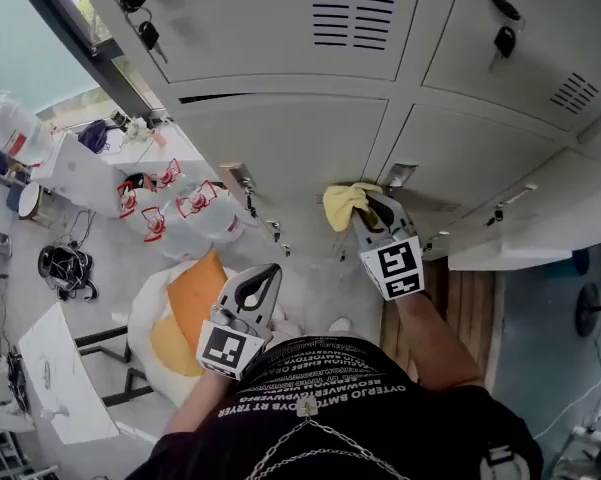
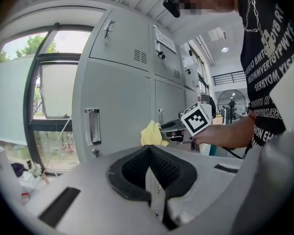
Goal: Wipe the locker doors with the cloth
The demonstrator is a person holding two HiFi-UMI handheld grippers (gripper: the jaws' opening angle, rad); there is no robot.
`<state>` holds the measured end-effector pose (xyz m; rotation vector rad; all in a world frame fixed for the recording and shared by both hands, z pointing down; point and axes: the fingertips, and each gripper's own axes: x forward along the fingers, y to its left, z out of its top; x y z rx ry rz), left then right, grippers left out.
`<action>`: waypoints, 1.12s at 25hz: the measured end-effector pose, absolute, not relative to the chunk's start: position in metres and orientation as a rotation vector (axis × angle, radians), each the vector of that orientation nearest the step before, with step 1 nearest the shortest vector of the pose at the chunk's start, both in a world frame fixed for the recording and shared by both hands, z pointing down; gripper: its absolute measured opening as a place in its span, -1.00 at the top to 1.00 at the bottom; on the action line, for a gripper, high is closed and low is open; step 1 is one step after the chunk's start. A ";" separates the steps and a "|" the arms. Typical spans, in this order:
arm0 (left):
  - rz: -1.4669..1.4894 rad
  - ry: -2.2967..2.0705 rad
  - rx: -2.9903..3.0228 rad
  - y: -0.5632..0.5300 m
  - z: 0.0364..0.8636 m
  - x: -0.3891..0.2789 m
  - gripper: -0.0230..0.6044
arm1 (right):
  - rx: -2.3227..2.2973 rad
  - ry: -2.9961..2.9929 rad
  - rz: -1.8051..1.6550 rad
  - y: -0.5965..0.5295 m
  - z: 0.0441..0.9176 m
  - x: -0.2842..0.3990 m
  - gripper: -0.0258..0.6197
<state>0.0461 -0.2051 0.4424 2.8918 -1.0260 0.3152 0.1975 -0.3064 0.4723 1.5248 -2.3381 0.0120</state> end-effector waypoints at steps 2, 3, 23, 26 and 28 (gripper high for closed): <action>0.330 -1.087 2.861 -0.195 0.448 0.042 0.92 | 1.440 -2.389 0.012 -0.307 0.481 0.179 0.70; 0.342 -1.121 2.839 -0.190 0.451 0.038 0.92 | 1.397 -2.413 0.015 -0.308 0.487 0.168 0.69; 0.397 -1.464 2.644 -0.163 0.443 -0.097 0.92 | 1.251 -2.410 -0.004 -0.357 0.536 0.026 0.70; 0.377 -1.412 2.680 -0.170 0.442 -0.114 0.92 | 1.296 -2.382 -0.003 -0.359 0.540 0.026 0.70; 0.354 -1.363 2.719 -0.175 0.439 -0.120 0.92 | 1.322 -2.349 -0.008 -0.359 0.542 0.028 0.71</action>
